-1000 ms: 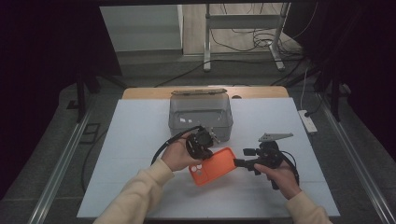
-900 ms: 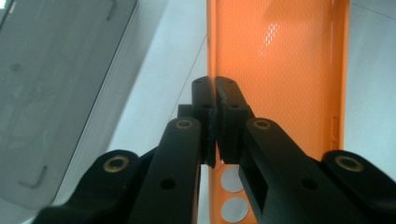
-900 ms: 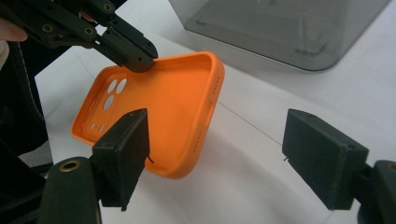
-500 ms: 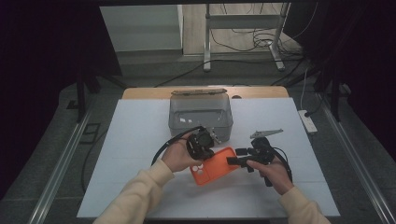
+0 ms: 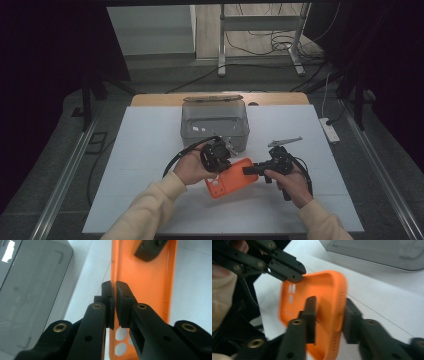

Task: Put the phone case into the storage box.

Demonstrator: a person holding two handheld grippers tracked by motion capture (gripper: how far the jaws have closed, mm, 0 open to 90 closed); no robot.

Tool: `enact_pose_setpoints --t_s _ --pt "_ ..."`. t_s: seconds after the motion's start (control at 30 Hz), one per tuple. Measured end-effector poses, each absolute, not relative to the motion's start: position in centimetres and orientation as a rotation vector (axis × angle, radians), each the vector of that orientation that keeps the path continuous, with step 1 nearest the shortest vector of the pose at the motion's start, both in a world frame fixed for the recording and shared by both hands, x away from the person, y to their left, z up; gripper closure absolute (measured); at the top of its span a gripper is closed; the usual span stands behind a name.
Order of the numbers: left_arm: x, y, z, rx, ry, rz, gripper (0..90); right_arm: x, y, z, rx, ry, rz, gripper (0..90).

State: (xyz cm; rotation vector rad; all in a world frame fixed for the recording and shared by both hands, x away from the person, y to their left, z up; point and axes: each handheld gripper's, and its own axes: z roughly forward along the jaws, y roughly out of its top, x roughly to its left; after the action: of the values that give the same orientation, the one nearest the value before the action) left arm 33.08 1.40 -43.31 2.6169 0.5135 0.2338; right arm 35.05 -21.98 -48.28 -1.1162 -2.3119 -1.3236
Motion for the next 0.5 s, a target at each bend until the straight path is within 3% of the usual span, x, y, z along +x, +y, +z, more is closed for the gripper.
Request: enact_pose_setpoints --t_s 0.07,0.37,0.5 --pt "32.9 1.4 -43.3 2.615 0.5 0.243 85.1 35.2 -22.3 -48.2 -1.116 -2.26 -1.344 78.8" --pt "32.7 2.1 -42.6 2.564 0.483 0.24 83.3 34.9 -22.7 -47.7 -1.087 -2.233 -1.426 79.7" --pt "32.8 2.6 -42.2 2.525 0.48 0.2 67.4 34.8 -23.0 -47.3 -1.075 -2.235 -1.456 79.8"
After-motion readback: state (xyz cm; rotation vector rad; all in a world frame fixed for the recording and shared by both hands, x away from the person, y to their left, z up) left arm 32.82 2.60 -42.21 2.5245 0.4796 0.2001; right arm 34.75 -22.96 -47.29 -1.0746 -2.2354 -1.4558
